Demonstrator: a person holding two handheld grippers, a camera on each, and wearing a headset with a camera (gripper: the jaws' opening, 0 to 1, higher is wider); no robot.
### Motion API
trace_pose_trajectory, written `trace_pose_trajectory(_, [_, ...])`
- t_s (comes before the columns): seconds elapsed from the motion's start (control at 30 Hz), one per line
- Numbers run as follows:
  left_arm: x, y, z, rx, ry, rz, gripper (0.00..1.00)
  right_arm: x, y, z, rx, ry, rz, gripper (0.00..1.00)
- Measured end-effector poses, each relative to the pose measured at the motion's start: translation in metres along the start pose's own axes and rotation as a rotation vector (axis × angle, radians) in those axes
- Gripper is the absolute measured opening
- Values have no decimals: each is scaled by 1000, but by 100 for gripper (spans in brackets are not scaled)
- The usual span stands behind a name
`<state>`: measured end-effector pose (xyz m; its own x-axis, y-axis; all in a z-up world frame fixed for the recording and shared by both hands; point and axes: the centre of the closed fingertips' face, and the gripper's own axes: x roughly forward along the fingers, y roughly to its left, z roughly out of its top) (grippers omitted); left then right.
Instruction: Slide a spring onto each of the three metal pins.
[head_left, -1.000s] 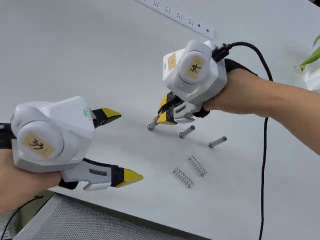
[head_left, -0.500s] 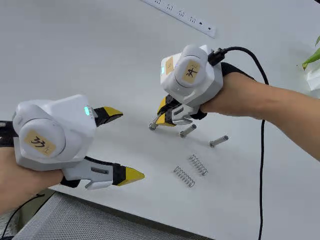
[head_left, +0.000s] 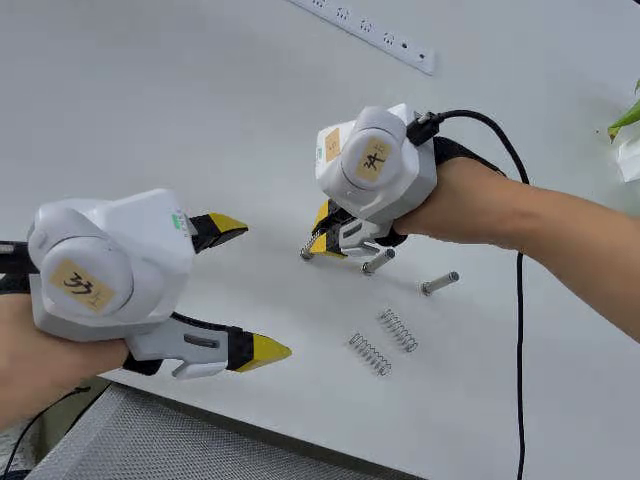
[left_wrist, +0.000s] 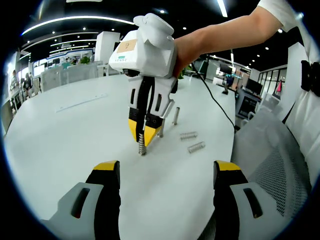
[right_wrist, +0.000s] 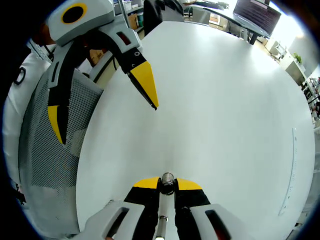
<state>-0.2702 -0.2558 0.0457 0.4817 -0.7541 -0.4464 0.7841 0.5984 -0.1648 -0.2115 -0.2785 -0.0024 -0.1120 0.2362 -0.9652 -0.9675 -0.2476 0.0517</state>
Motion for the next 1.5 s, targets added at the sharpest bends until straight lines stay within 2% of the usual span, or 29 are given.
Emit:
trace_pose_trajectory(0.97, [0,-1,-2,5,9,-3,75,8,-6,-5,11,-17,-14,10])
trace_pose_trajectory(1.23, [-1,-4,-2,15,20,-4,75,4,-7,-4,23,-38,-25,14])
trace_pose_trajectory(1.5, [-1,-6,0,23,29,-9,75,-4,-9,-1,67,-87,-36,20])
